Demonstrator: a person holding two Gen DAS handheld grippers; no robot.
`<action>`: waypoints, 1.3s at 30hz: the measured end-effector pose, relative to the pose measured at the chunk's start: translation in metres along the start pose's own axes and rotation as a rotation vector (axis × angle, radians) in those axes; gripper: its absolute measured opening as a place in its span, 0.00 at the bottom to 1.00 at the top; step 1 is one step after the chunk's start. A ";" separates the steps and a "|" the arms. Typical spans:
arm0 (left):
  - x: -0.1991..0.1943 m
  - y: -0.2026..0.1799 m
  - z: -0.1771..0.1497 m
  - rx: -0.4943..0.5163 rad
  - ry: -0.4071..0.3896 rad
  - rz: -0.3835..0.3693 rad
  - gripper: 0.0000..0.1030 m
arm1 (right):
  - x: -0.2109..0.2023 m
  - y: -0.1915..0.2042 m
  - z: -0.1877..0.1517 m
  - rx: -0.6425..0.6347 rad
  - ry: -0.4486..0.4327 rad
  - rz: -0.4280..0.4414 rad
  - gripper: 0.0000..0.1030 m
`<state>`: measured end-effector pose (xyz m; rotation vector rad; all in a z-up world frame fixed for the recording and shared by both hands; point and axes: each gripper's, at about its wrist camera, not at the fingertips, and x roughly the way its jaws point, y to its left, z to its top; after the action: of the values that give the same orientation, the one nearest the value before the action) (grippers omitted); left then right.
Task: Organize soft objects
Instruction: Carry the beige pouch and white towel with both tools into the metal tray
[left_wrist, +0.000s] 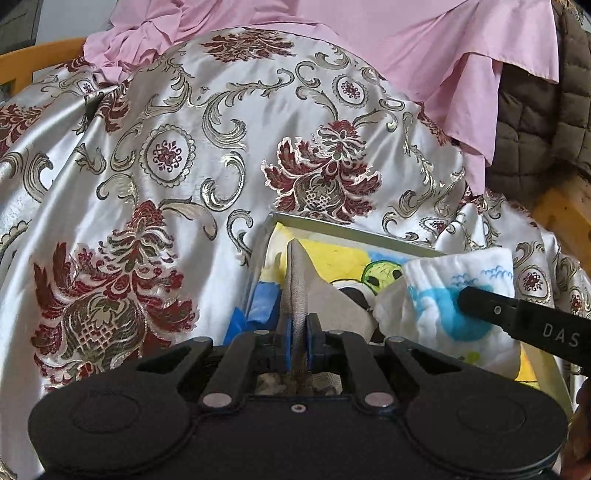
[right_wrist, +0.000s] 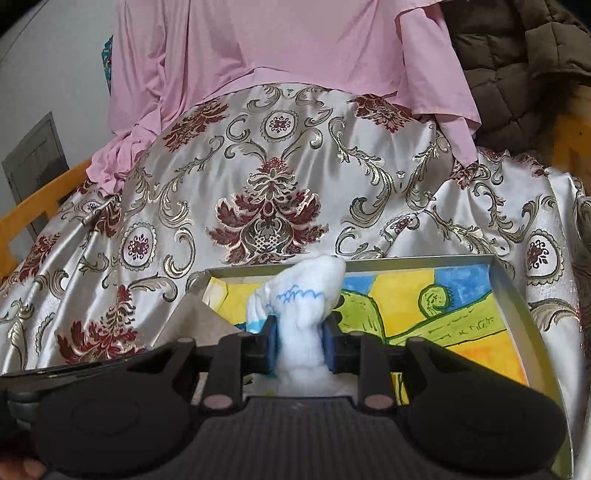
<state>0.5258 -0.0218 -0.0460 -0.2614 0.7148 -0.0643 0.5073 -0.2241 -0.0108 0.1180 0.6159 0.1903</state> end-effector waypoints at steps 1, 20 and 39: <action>0.000 0.000 0.000 0.003 0.002 0.002 0.09 | 0.000 0.001 0.000 -0.005 0.001 -0.001 0.32; -0.032 -0.010 0.005 0.032 -0.019 0.010 0.51 | -0.027 -0.004 0.004 -0.017 -0.010 -0.038 0.80; -0.090 -0.025 0.024 0.021 -0.140 -0.015 0.88 | -0.083 -0.018 0.025 0.027 -0.147 -0.085 1.00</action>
<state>0.4748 -0.0279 0.0354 -0.2485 0.5724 -0.0668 0.4584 -0.2603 0.0532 0.1304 0.4766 0.0897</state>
